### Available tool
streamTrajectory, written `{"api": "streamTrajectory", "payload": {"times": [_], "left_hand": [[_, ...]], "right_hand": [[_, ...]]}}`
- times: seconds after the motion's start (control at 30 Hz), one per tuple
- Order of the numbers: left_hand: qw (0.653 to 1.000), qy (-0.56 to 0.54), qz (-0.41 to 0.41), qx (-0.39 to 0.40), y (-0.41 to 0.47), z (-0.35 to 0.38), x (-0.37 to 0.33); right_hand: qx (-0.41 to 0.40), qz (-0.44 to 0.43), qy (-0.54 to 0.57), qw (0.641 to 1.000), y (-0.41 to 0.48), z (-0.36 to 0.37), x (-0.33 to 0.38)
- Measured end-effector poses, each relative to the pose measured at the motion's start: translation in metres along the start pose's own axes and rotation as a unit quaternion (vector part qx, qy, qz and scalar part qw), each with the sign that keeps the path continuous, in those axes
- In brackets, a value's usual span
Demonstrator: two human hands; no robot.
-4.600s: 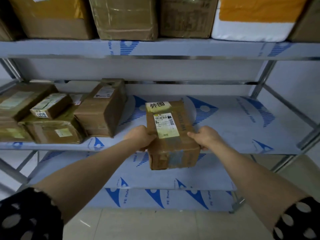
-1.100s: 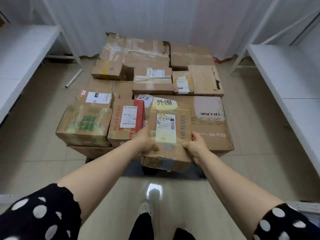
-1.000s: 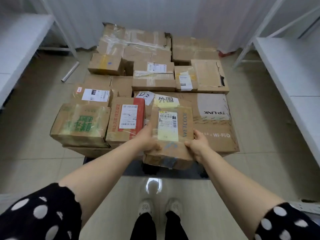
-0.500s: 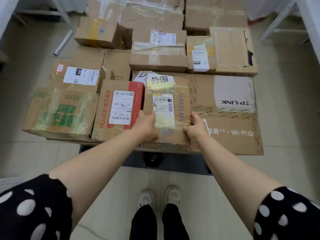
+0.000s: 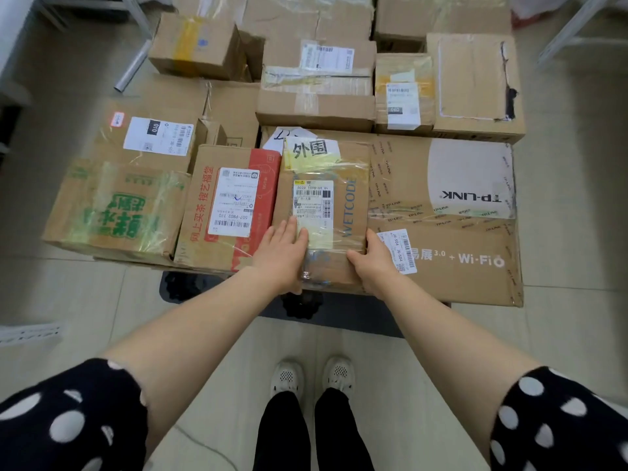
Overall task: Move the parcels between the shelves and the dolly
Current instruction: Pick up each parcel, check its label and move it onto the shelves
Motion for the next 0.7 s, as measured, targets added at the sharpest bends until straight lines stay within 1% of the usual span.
{"api": "streamTrajectory", "payload": {"times": [0.27,0.43,0.7], "left_hand": [[0.999,0.018,-0.008,-0.025,0.0014,0.0053,0.0079],[0.999,0.024,-0.010,-0.026,0.0016,0.0058,0.0064],[0.999,0.037,-0.007,-0.027,-0.0022,0.0011,0.0033]], "right_hand": [[0.016,-0.006,-0.031,0.999,-0.0013,-0.0027,0.0007],[0.016,-0.010,-0.053,0.998,-0.0003,-0.0024,-0.0014],[0.022,-0.006,-0.052,0.998,-0.0008,0.0008,-0.0033]]}}
Point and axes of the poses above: each hand's wrist, its own y-axis towards the middle knuckle, its own z-axis out of the palm, x = y × z, the point moved 4 cm from there along y, towards the middle knuckle, and after that the axes turned 2 degrees about x, right-handed, at the moved point
